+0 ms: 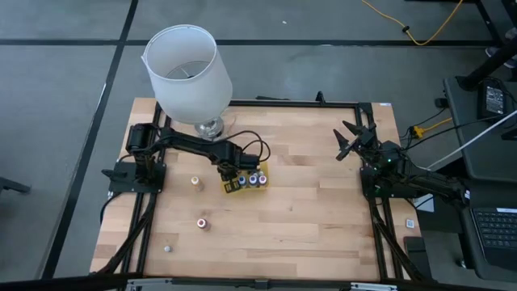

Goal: Pick & Place food coloring
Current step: Put the black food coloring bottle into the yellow bin

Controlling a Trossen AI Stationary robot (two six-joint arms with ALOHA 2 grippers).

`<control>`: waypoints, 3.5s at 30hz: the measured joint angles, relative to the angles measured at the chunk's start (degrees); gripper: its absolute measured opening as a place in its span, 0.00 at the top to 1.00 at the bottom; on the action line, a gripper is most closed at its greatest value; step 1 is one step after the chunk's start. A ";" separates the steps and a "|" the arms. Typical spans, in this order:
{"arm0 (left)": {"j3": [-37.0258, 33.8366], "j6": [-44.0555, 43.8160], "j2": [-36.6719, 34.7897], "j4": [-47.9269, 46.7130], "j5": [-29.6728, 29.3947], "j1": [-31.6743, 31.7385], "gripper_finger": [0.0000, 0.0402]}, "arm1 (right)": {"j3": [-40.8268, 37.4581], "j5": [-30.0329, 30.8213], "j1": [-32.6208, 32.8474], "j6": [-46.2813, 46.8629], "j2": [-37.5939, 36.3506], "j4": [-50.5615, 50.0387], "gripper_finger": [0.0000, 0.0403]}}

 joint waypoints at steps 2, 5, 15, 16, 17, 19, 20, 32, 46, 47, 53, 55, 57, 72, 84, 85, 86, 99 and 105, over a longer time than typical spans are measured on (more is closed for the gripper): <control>-0.01 0.00 0.00 0.02 -0.02 0.00 0.84 | -0.01 0.00 0.02 0.00 0.00 0.00 0.41; -0.01 0.74 0.00 -0.06 0.14 0.00 0.81 | -0.01 0.00 0.02 0.00 0.00 0.00 0.41; 0.01 0.39 -0.68 -0.50 0.21 0.00 0.59 | 0.00 0.00 0.02 0.00 0.00 0.00 0.41; 0.09 0.02 -0.83 -0.50 -0.52 0.00 0.56 | 0.00 0.00 0.00 0.00 0.00 0.00 0.41; 0.10 -0.16 -1.04 -0.71 -1.11 0.00 0.54 | 0.01 -0.01 0.02 0.00 0.00 0.00 0.41; 0.10 -0.04 -1.80 -1.37 -1.23 0.02 0.49 | -0.01 0.00 0.00 0.00 0.00 0.00 0.41; 0.10 -0.04 -2.36 -1.36 -1.34 0.02 0.47 | 0.01 0.00 0.02 0.00 0.00 0.00 0.41; 0.10 -0.08 -12.99 -1.46 1.88 -2.84 0.44 | -0.01 0.00 0.02 0.00 -0.02 0.00 0.41; 0.10 -15.97 -23.16 -15.82 11.40 -21.21 0.46 | -0.01 0.00 0.00 0.00 0.00 0.00 0.41; 0.10 -18.07 -23.34 -17.12 11.85 -23.10 0.47 | 0.01 0.00 0.00 0.00 0.00 0.00 0.41; 0.10 -32.02 -23.32 -20.09 13.08 -34.61 0.48 | -0.01 0.00 0.02 0.00 -0.01 0.00 0.41; 0.10 -36.28 -23.30 -19.56 13.08 -38.01 0.49 | 0.00 0.00 0.01 0.00 -0.01 0.00 0.41; 0.10 -40.47 -23.30 -19.33 13.05 -41.49 0.49 | 0.01 0.00 0.02 0.00 0.00 0.00 0.41; 0.10 -60.64 -17.21 -11.43 10.40 -56.49 0.50 | 0.00 0.00 0.02 0.00 0.00 0.00 0.41; 0.10 -72.61 -9.88 -10.48 10.47 -61.14 0.51 | 0.00 0.00 0.02 0.01 -0.02 0.00 0.41; 0.10 -73.40 -9.52 -9.82 10.47 -61.51 0.51 | 0.00 0.00 0.00 0.00 0.00 0.00 0.41; 0.10 -74.25 -9.14 -9.16 10.47 -61.83 0.51 | -0.01 0.00 0.02 0.00 -0.02 0.00 0.41; 0.07 -78.61 -2.44 -5.13 10.41 -65.11 0.51 | -0.01 0.00 0.02 0.02 0.00 0.00 0.41; 0.07 -77.57 0.03 -4.45 9.97 -65.07 0.51 | -0.01 0.00 0.02 0.00 -0.02 0.00 0.41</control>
